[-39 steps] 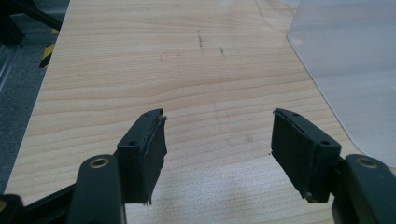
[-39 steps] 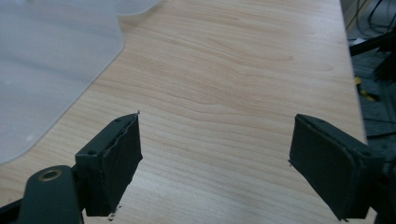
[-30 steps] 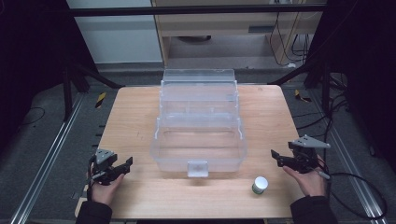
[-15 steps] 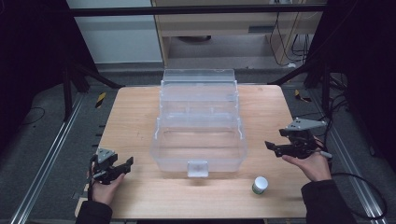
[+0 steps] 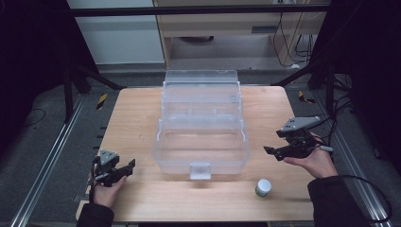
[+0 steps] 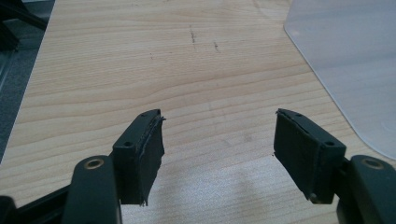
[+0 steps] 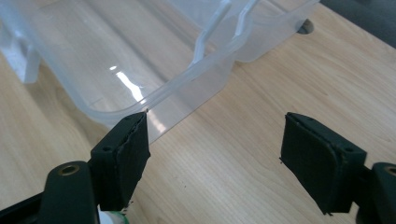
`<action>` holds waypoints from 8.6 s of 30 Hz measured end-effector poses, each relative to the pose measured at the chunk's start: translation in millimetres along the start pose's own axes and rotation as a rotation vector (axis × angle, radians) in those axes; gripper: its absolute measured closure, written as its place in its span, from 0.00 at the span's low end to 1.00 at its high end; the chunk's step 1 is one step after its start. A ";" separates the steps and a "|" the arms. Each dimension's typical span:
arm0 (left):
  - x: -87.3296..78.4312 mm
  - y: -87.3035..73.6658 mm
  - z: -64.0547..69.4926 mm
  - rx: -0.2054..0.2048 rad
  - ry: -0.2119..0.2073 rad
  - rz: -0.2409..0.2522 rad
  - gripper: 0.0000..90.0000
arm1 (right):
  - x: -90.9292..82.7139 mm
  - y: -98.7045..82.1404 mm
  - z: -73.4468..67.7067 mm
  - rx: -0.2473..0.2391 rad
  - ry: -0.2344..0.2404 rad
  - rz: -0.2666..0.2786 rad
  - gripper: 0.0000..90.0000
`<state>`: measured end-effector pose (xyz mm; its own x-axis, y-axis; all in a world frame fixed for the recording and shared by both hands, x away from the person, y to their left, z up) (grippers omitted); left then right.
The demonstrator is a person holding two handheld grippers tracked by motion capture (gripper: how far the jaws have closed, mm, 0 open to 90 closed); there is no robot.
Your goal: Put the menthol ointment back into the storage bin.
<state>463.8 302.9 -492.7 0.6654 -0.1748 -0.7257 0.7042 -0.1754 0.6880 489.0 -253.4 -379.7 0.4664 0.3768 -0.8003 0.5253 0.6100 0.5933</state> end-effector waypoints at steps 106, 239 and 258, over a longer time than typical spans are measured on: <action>1.6 1.5 5.8 0.055 -0.003 -0.017 0.37 | 61.2 -28.2 -77.1 -0.547 0.259 -0.625 0.55; 7.4 3.1 5.3 0.062 -0.012 -0.040 0.37 | 82.9 91.0 -51.9 -0.481 0.246 -0.518 0.56; 6.9 3.3 4.8 0.059 -0.011 -0.035 0.37 | 93.5 77.1 -46.4 -0.466 0.261 -0.534 0.56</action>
<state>469.5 296.4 -495.4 0.6372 -0.1784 -0.7497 0.7113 -0.2384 0.6613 540.0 -138.8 -412.8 0.0186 0.0649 -0.9977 0.2506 0.9657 0.0675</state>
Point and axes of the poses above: each handheld gripper's, and its own axes: x roughly forward along the jaws, y roughly out of its top, z roughly to its right, the point moved 2 cm from there along x, roughly forward along the jaws, and after that the axes turned 9 degrees about -z, right-handed, at the moved point
